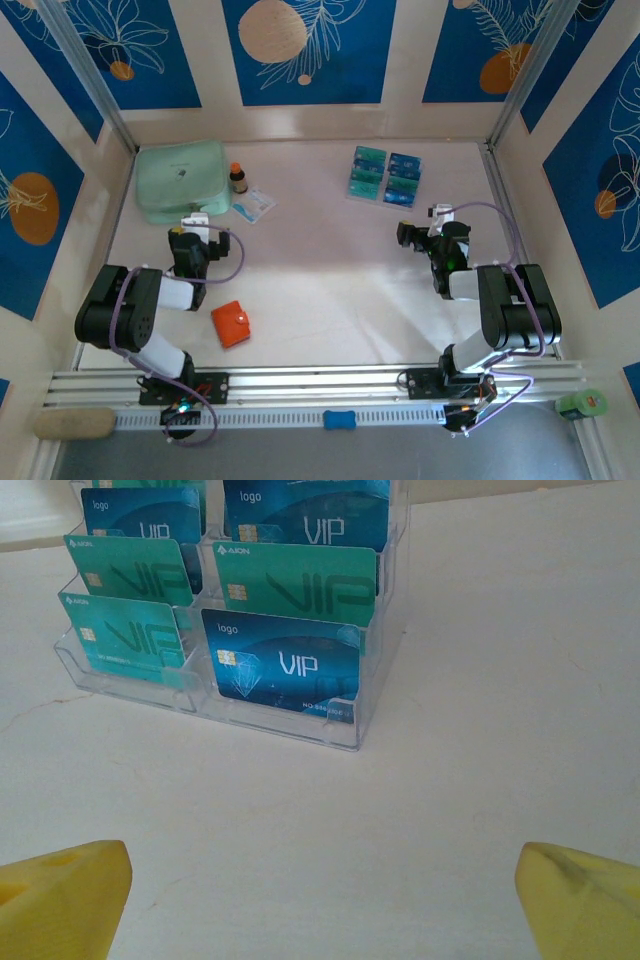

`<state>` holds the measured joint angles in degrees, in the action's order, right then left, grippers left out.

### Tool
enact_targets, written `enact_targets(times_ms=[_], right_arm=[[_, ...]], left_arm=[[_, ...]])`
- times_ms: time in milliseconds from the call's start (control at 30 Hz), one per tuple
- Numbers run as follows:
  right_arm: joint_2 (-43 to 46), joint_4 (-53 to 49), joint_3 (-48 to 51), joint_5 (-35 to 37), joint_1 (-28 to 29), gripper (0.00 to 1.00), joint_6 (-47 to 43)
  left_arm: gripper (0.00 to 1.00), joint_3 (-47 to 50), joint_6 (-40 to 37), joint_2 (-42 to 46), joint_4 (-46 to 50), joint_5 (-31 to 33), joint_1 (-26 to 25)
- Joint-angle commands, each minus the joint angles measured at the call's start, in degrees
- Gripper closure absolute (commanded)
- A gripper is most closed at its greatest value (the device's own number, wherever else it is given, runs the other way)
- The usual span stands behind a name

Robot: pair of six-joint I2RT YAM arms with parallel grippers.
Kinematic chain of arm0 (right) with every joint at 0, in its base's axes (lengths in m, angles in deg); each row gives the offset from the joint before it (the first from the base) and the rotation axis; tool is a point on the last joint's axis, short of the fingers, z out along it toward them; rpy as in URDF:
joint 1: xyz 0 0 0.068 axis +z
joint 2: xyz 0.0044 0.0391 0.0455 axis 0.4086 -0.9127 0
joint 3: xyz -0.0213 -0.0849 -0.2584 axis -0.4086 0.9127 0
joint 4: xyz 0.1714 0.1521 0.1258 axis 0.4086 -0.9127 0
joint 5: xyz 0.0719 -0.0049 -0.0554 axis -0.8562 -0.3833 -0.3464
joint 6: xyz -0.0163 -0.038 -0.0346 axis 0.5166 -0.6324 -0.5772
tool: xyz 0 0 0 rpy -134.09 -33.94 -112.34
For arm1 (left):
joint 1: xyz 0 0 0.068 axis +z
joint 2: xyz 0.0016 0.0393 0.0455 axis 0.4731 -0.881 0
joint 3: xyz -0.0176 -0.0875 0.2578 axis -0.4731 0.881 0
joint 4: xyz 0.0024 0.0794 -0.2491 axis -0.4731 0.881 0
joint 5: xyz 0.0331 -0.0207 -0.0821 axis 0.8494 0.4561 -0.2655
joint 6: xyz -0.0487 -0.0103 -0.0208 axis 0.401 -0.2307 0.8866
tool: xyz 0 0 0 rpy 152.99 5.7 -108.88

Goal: Put the credit cards into the card holder

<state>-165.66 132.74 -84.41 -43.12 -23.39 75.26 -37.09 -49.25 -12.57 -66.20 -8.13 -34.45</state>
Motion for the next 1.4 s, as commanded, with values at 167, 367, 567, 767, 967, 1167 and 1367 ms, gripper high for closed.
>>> enact_targets(times_ms=[167,367,567,767,967,1167,1367], right_arm=[[0.0,-0.1,-1.3,-0.8,-0.2,0.01,-0.7],[-0.1,-0.3,-1.5,-0.9,-0.3,0.01,-0.6],[-0.1,-0.5,-1.6,-1.2,-0.5,0.01,-0.5],[0.6,-0.8,-1.4,-1.5,-0.6,0.01,-0.3],[2.3,-5.6,-3.5,-3.8,-1.0,0.01,-0.8],[9.6,-23.8,-11.3,-0.7,-0.7,0.01,1.8],[13.8,-51.4,-25.0,3.8,-4.2,0.01,27.1]], left_arm=[[0.0,-0.7,0.7,0.2,-0.3,-0.7,0.3],[0.0,-1.1,0.8,0.0,0.3,-0.8,0.4],[0.0,-0.8,1.0,0.3,0.2,-1.6,0.8],[0.0,0.2,0.8,0.7,-1.5,-2.3,0.9],[0.0,0.5,0.0,1.2,-1.8,-3.8,0.9],[0.0,-1.0,1.1,8.5,7.4,-0.3,0.9],[0.0,-8.3,6.3,19.4,28.7,6.3,0.8]])
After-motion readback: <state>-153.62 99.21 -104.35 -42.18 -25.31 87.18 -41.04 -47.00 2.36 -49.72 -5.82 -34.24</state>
